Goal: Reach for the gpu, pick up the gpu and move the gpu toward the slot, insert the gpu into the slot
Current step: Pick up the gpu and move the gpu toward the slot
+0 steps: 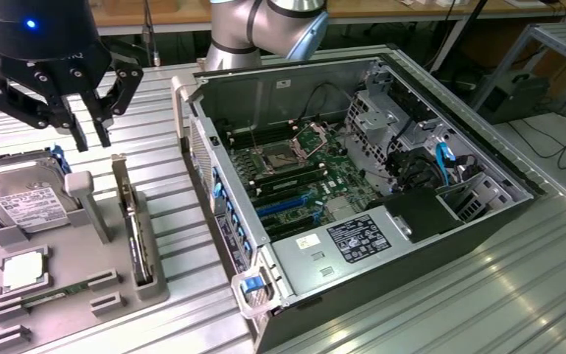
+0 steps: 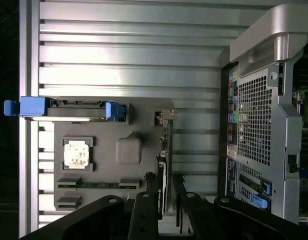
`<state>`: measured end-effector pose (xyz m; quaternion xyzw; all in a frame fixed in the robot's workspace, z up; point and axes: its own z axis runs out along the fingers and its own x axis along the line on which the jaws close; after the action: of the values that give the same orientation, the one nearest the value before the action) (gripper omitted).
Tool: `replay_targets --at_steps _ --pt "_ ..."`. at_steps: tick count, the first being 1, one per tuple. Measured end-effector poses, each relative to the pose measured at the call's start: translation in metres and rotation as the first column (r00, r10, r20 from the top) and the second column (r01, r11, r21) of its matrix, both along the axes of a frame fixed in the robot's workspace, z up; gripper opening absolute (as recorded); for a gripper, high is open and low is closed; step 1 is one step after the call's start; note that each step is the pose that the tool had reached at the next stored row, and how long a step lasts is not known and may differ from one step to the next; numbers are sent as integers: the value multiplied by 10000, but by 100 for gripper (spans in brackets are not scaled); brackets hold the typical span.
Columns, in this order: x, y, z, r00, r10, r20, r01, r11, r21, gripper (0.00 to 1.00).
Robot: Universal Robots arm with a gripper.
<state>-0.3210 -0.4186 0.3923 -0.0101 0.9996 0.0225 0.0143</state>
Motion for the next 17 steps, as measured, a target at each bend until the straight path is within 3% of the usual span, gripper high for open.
replay_targets --at_steps 5,7,10,17 --pt "-1 -26 -12 9998 185 -2 -185 9998 -19 54" --pt "-1 -77 -19 9998 196 -1 -196 9998 -77 54" --pt "-1 -166 -27 9998 196 -5 -197 9996 -221 54" --pt "-1 -176 -159 9998 196 -5 -196 9995 -227 54"
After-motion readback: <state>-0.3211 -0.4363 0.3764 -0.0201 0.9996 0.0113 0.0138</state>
